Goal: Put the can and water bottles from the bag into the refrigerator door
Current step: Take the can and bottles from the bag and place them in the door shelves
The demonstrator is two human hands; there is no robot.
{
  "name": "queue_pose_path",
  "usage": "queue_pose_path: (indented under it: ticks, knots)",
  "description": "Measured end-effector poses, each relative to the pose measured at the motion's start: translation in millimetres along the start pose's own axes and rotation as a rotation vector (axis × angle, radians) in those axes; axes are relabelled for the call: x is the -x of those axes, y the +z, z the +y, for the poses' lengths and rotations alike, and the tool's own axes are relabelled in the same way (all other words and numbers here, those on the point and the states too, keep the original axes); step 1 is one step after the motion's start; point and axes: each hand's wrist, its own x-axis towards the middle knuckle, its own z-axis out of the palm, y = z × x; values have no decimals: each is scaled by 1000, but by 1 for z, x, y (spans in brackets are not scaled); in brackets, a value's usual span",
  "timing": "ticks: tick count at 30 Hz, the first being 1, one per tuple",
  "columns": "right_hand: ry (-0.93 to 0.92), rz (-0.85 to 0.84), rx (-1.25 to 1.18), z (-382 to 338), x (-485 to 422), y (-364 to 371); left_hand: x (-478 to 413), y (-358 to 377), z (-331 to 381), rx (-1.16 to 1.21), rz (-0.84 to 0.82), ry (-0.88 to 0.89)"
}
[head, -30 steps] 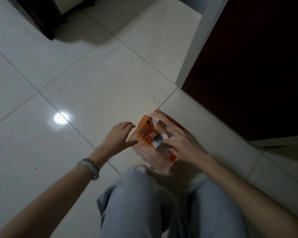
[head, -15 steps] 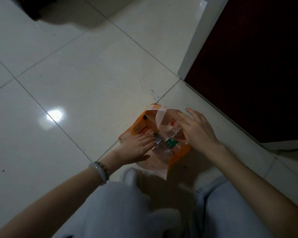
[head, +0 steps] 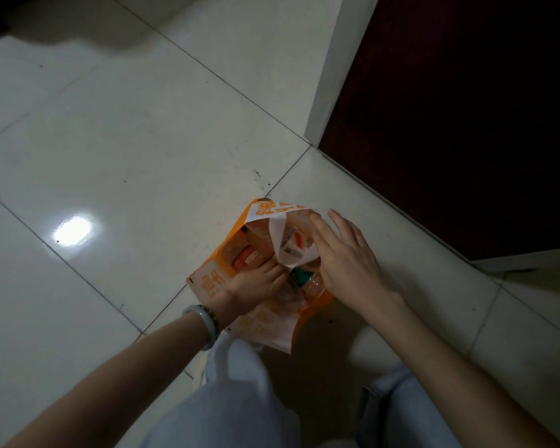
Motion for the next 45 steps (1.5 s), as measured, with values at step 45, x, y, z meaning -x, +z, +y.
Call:
queue_pose_path:
  ticks: [45]
  knots:
    - [349,224,-1043,7,29,-38,4,-51,-35,273,-2,-294]
